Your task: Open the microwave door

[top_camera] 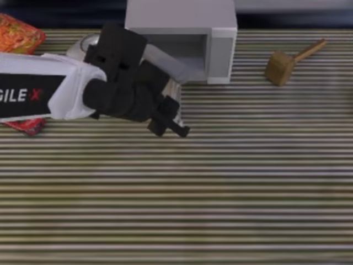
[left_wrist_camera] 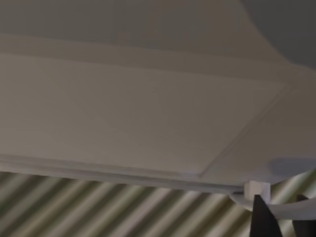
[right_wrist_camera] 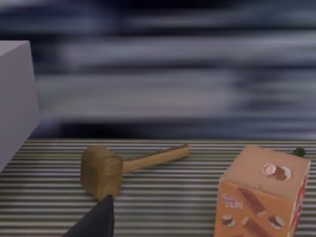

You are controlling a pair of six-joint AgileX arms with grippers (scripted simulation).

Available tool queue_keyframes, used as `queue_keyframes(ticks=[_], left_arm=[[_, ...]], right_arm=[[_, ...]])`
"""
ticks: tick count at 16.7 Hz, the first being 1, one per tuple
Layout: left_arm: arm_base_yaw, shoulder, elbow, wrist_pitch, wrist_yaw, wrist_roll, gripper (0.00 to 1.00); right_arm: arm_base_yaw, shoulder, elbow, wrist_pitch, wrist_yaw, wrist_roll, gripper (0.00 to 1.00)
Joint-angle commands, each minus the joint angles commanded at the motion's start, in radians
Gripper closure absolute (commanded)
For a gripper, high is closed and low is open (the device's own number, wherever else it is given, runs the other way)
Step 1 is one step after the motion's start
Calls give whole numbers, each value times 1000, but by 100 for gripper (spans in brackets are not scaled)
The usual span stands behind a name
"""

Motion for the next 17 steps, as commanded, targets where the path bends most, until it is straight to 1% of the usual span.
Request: queue_keyframes(ticks=[5, 7, 14, 17], left_arm=[[0, 0, 0, 0, 0, 0, 100], [-7, 0, -2, -2, 10, -3, 100], [29, -15, -16, -15, 54, 69, 100], [30, -15, -17, -16, 56, 71, 100]], right_arm=[[0, 0, 0, 0, 0, 0, 0], [0, 0, 0, 0, 0, 0, 0], [0, 0, 0, 0, 0, 0, 0], [0, 0, 0, 0, 0, 0, 0]])
